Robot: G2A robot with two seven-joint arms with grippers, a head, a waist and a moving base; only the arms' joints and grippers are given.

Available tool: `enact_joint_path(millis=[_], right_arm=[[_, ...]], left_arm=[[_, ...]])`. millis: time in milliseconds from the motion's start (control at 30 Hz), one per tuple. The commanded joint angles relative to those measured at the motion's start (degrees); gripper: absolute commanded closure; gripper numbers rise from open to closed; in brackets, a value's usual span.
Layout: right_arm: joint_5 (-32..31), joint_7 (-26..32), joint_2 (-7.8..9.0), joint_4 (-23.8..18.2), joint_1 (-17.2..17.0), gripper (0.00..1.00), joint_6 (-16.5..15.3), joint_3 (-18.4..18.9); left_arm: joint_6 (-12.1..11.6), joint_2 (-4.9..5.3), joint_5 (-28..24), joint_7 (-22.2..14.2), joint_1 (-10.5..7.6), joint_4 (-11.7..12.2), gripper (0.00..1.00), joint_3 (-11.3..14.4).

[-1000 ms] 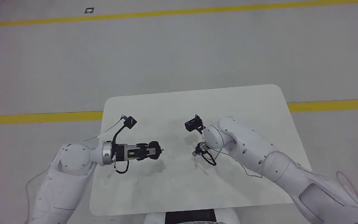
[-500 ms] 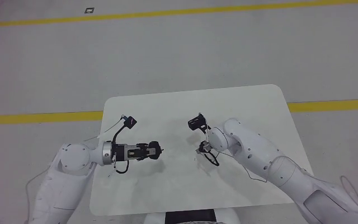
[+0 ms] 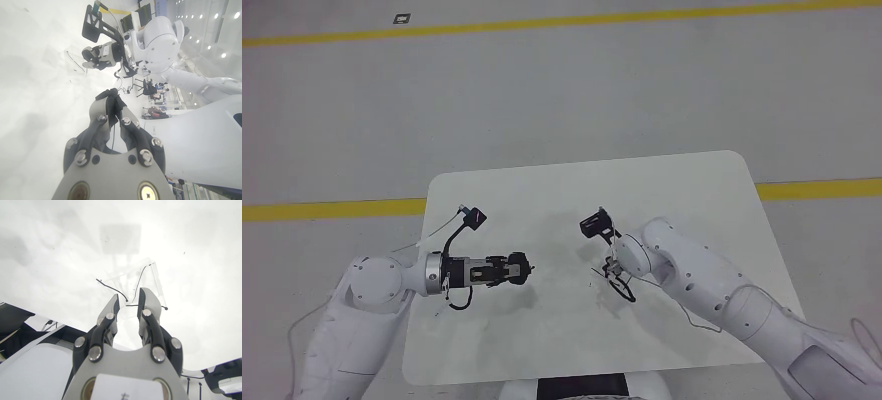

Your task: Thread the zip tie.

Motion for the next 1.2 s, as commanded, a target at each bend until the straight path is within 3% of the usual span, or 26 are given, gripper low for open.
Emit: enact_joint_path(millis=[0, 567, 1167], right_arm=[[-0.2, 0.0, -0.17, 0.7, 0.0, 0.78, 0.0, -0.3], [-2.7, -1.1, -3.45, 6.6, 0.4, 0.72, 0.0, -2.2], [-7.3, 0.0, -6.45, 10.0, -1.7, 0.81, 0.0, 0.7]], left_arm=[[0.0, 0.00, 0.0, 0.0, 0.00, 0.0, 1.00, 0.0], [0.0, 0.00, 0.0, 0.0, 0.00, 0.0, 1.00, 0.0], [0.0, 0.00, 0.0, 0.0, 0.00, 0.0, 1.00, 0.0]])
